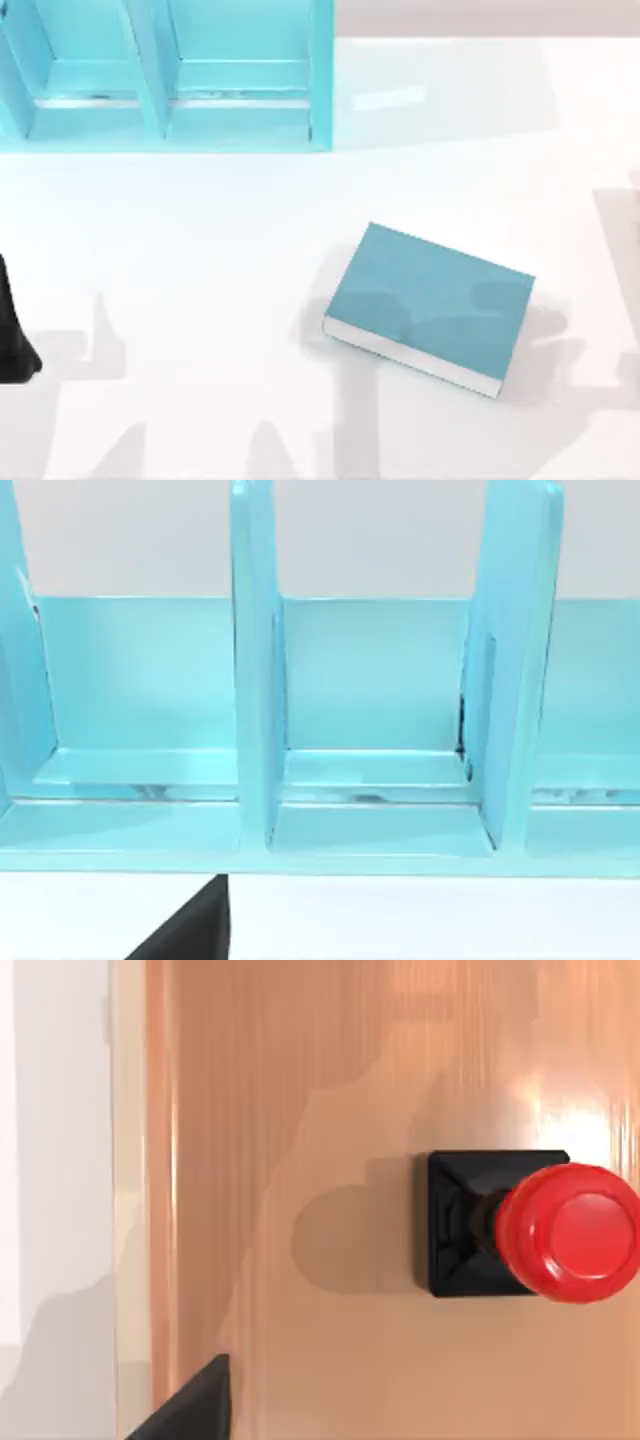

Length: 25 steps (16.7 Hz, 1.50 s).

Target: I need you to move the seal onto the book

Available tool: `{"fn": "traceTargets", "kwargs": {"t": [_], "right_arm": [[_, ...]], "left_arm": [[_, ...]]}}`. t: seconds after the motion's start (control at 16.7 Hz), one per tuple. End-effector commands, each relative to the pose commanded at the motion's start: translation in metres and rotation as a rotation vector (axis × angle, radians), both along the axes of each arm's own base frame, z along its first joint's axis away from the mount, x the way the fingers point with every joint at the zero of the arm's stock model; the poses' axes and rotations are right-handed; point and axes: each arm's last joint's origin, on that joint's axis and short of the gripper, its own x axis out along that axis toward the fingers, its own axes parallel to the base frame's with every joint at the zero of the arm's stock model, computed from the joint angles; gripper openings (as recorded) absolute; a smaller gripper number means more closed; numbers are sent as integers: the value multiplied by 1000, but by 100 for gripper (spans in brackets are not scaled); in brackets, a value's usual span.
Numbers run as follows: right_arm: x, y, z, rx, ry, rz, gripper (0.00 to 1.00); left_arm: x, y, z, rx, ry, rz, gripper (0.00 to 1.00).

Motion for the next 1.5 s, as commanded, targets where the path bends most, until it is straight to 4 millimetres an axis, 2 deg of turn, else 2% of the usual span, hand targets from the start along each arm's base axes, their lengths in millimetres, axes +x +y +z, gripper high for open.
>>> {"fn": "traceTargets", "kwargs": {"t": [0.18,0.42,0.6,0.96,1.08,1.38,1.5], "right_arm": [[36,-29,-10,47,189,-5,100],[65,-58,-24,100,339,-6,100],[72,-66,-29,117,379,-6,100],[73,-65,-34,117,379,-5,100],[74,-66,-51,120,385,-7,100],[75,-67,-112,114,371,-6,100],[73,-66,-126,117,378,-6,100]], "left_arm": [[0,0,0,0,0,0,100],[0,0,0,0,0,0,100],[0,0,0,0,0,0,100],[0,0,0,0,0,0,100],[0,0,0,0,0,0,100],[0,0,0,0,0,0,100],[0,0,0,0,0,0,100]]}}
